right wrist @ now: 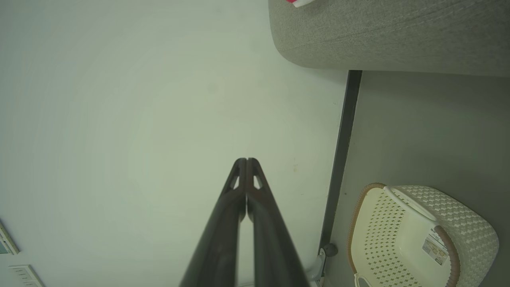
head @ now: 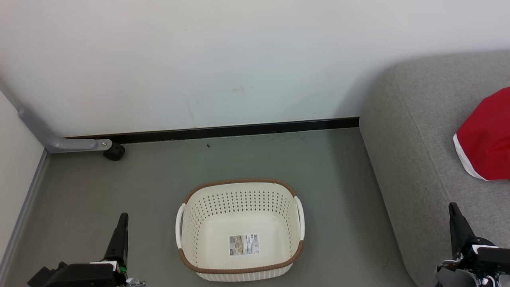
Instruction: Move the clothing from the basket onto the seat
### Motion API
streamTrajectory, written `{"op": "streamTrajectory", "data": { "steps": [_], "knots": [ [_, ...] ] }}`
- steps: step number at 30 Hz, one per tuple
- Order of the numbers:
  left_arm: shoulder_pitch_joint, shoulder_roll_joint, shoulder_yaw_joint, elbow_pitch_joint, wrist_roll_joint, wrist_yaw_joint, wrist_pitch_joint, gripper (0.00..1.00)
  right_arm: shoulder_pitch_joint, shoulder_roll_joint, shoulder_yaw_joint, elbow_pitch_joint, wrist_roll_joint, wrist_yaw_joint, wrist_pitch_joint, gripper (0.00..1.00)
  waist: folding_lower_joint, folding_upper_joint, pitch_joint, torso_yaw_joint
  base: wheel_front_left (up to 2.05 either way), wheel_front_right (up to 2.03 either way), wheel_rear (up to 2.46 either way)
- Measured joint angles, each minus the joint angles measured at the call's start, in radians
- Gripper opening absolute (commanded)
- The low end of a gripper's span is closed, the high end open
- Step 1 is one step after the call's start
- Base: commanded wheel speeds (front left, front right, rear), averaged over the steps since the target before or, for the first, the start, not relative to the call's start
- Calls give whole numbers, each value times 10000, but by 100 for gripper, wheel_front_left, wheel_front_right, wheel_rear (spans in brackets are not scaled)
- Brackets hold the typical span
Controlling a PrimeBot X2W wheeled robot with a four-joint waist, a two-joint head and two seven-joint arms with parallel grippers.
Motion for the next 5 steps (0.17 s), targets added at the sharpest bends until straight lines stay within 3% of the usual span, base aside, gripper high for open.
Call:
{"op": "streamTrajectory", "data": {
  "steps": [5],
  "knots": [
    [0, 0, 0, 0, 0, 0, 0, 0, 0, 0, 0, 0, 0, 0, 0, 0, 0, 0, 0, 0, 0, 0, 0]
  ]
}}
